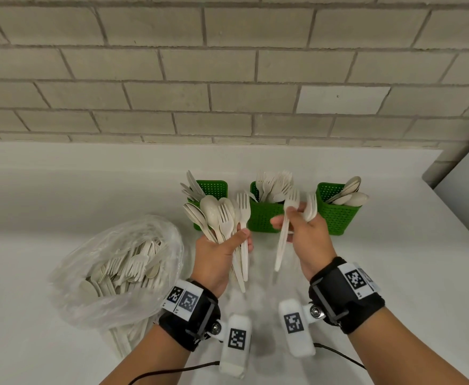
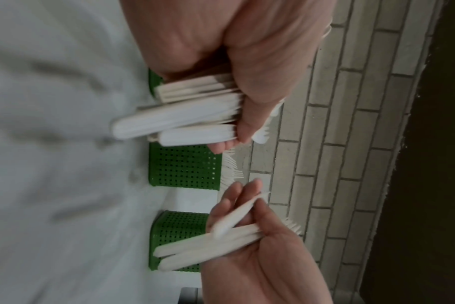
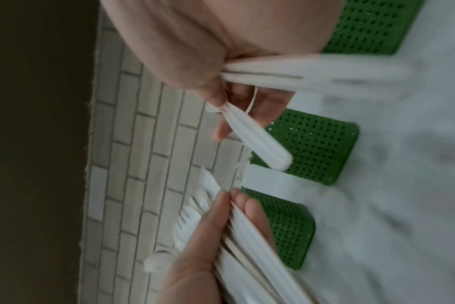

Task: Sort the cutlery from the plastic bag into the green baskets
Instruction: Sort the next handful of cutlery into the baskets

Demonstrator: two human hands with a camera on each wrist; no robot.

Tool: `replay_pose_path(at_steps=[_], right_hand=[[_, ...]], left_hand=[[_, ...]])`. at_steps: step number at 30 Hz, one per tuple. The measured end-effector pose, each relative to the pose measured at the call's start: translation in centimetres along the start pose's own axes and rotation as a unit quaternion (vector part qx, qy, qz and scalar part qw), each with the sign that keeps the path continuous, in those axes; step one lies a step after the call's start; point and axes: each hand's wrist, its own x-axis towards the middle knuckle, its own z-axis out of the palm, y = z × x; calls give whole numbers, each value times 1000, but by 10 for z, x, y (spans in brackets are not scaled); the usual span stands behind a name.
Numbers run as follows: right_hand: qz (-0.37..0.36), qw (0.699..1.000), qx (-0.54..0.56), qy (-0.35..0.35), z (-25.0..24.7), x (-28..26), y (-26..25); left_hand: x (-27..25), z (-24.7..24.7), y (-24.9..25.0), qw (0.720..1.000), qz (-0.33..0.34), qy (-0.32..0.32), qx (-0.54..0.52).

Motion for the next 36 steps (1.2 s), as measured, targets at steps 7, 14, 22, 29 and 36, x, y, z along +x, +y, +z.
replay_pose_path(at_steps=[7, 14, 22, 29, 36], right_hand=[[39, 999, 7, -38, -2, 0, -1], [-33, 995, -66, -74, 11, 2, 0], [-29, 995, -10, -91, 15, -4, -7], [8, 993, -6, -116, 26, -9, -9], [-30, 997, 13, -71, 15, 11, -8]], left_hand=[[-1, 0, -3, 999, 22, -4, 23], [-5, 4, -2, 996, 51, -23, 75], [-10, 8, 4, 997, 12, -68, 24], [-11, 9, -3, 988, 74, -108, 75], [0, 2, 5, 998, 1, -59, 14]])
